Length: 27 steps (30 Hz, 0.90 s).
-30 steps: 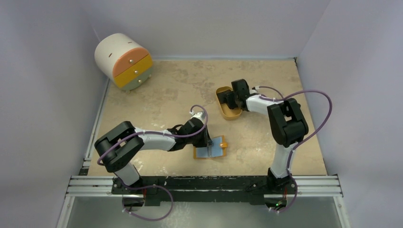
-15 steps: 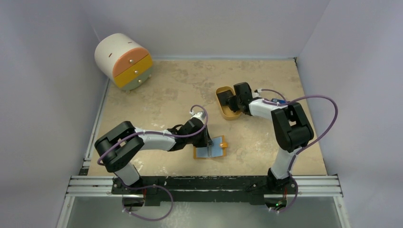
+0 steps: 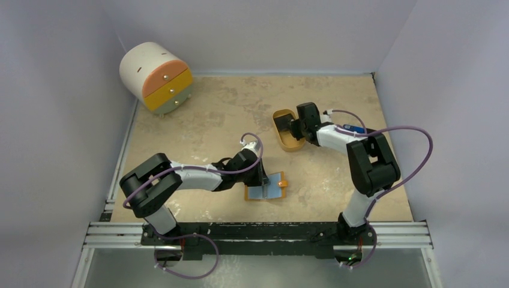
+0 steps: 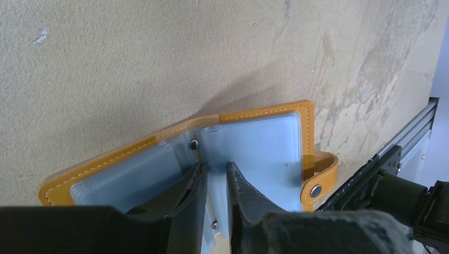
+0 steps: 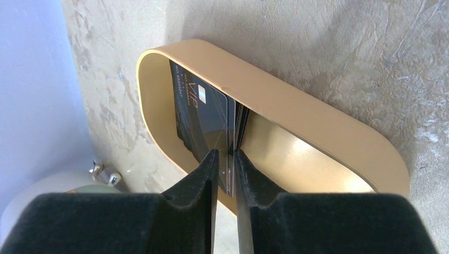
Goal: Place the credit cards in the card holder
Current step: Pick up the credit card from the storage box.
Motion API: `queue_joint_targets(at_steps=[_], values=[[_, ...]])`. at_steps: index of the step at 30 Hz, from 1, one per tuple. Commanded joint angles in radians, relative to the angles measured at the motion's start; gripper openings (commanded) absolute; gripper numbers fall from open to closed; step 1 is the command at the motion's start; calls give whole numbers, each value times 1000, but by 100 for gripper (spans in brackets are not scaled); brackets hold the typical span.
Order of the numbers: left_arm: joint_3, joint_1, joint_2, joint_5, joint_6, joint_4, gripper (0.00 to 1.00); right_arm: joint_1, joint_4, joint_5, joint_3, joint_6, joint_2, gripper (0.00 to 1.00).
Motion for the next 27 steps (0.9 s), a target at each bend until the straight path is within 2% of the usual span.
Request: queue_joint_targets(at_steps=[1, 5, 10, 15, 21, 27], values=[[5, -10, 4, -4, -9, 7, 20, -4, 0, 24, 1, -23, -40, 19], [9, -10, 5, -5, -7, 3, 20, -4, 12, 19, 3, -29, -38, 17], [15, -10, 8, -4, -2, -1, 20, -3, 31, 7, 8, -41, -29, 8], [17, -10, 7, -6, 2, -9, 20, -4, 66, -4, 5, -41, -18, 7], [23, -10, 10, -7, 5, -13, 20, -4, 142, -13, -7, -56, -17, 20], [25, -10, 14, -9, 8, -15, 20, -4, 176, -21, -8, -61, -5, 22]])
